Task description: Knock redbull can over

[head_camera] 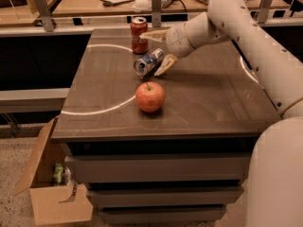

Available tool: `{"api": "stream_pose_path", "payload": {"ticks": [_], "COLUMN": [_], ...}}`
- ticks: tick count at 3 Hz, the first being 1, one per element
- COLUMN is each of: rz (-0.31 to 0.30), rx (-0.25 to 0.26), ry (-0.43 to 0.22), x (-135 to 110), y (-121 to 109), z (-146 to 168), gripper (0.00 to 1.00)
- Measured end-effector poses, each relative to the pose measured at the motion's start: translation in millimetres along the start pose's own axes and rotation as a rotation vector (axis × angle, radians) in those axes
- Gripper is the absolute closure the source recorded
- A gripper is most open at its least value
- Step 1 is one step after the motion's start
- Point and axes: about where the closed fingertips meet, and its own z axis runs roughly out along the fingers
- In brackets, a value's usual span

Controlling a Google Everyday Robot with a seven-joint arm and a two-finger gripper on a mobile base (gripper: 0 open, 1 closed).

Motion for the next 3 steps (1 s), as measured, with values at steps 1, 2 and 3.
{"api": "stream_pose_path", "payload": {"ticks": [1, 2, 3], "rz": [0.020, 0.020, 0.020], "rx": [0.038, 0.038, 0.038], "ry": [-0.006, -0.006, -0.006], "x": [-0.2, -1.3, -1.4], "y": [-1.1, -3.6, -3.7], "z": [-1.5, -3.4, -3.6], "gripper": [0.00, 0.00, 0.00]}}
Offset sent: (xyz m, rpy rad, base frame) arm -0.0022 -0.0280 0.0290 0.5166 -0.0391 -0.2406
